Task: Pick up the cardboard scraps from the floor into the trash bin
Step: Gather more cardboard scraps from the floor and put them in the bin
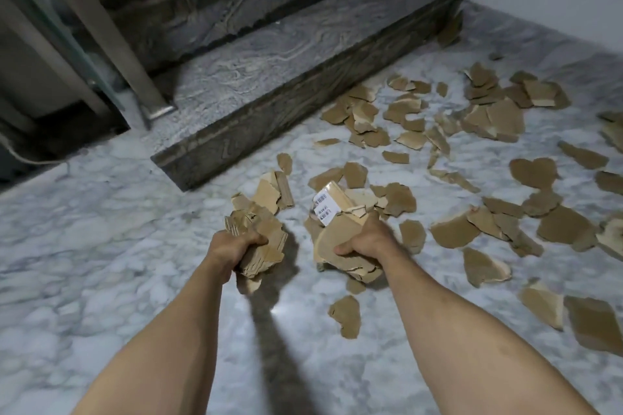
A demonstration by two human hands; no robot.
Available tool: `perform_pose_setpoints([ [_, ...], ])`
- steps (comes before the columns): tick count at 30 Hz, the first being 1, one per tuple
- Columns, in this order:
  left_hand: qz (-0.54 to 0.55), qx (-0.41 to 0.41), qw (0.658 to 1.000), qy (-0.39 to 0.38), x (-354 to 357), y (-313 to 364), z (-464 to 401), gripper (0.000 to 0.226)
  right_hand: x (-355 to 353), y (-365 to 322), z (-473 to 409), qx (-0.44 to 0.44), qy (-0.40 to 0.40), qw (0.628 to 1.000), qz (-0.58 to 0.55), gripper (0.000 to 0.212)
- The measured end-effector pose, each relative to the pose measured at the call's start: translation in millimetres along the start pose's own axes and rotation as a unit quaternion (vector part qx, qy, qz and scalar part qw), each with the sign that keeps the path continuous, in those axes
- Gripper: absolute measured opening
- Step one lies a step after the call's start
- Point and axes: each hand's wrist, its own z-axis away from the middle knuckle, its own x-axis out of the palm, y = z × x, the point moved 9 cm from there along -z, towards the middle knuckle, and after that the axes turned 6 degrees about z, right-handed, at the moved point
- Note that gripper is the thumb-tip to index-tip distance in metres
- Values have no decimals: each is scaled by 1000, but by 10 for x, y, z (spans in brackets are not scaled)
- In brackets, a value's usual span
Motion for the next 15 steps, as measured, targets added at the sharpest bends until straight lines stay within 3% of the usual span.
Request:
perform_pose_setpoints([
  [3,-46,18,999,17,103,-65,-438,44,186,-36,-356,2,6,997,83,137],
  [6,-172,36,982,71,113,-206,-613,77,263,-9,-465,3,60,983,171,123],
  [8,-233,36,966,102,89,-252,-559,84,259,-25,-445,22,83,981,175,112],
  [11,-214,49,972,79,145,-233,-599,81,237,-100,-450,37,87,978,186,105],
  [15,-152,52,986,43,193,-225,-674,77,243,-183,-462,-6,41,987,158,95],
])
